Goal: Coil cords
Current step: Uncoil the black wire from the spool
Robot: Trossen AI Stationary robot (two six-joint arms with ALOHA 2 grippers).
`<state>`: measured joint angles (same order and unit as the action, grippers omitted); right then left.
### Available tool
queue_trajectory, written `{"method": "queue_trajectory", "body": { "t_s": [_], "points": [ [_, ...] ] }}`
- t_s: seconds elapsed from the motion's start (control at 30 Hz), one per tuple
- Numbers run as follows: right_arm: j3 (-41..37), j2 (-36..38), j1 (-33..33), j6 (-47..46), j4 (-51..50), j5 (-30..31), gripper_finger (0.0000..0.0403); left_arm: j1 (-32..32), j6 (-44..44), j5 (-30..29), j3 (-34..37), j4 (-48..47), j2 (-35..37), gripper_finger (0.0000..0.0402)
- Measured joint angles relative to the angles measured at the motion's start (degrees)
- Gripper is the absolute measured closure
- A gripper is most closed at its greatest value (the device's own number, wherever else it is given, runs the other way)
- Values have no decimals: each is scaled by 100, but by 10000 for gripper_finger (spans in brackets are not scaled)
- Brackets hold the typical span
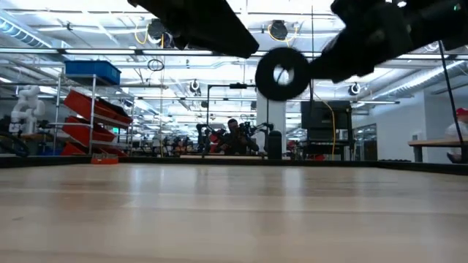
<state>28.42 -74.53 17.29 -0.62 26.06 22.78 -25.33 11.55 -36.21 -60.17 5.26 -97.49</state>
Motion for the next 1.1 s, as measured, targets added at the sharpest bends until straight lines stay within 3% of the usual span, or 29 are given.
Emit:
{"method": "queue_trajectory", "body": {
  "t_s": [0.1, 0.3, 0.43, 0.53, 0.7, 0.87, 1.1],
  "points": [
    [0, 309, 5, 8, -123, 92, 403, -201, 310, -80, 8, 19, -103, 287],
    [0, 781, 5, -83, -268, 466, 403, -638, 766, -1059, 8, 366, -392, 287],
    [0, 834, 5, -192, -270, 624, 403, -752, 496, -1632, 5, 1167, -746, 287],
    [0, 816, 36, -214, -254, 623, 403, -713, -48, -1701, 4, 1727, -1066, 281],
    [0, 803, 149, -259, -229, 619, 403, -521, -592, -1744, -3, 1950, -1418, 225],
    [0, 801, 239, -283, -231, 621, 403, -377, -452, -2257, -3, 1997, -1489, 156],
    [0, 801, 237, -275, -164, 657, 403, -166, 135, -1983, -3, 1970, -1489, 137]
  ]
}}
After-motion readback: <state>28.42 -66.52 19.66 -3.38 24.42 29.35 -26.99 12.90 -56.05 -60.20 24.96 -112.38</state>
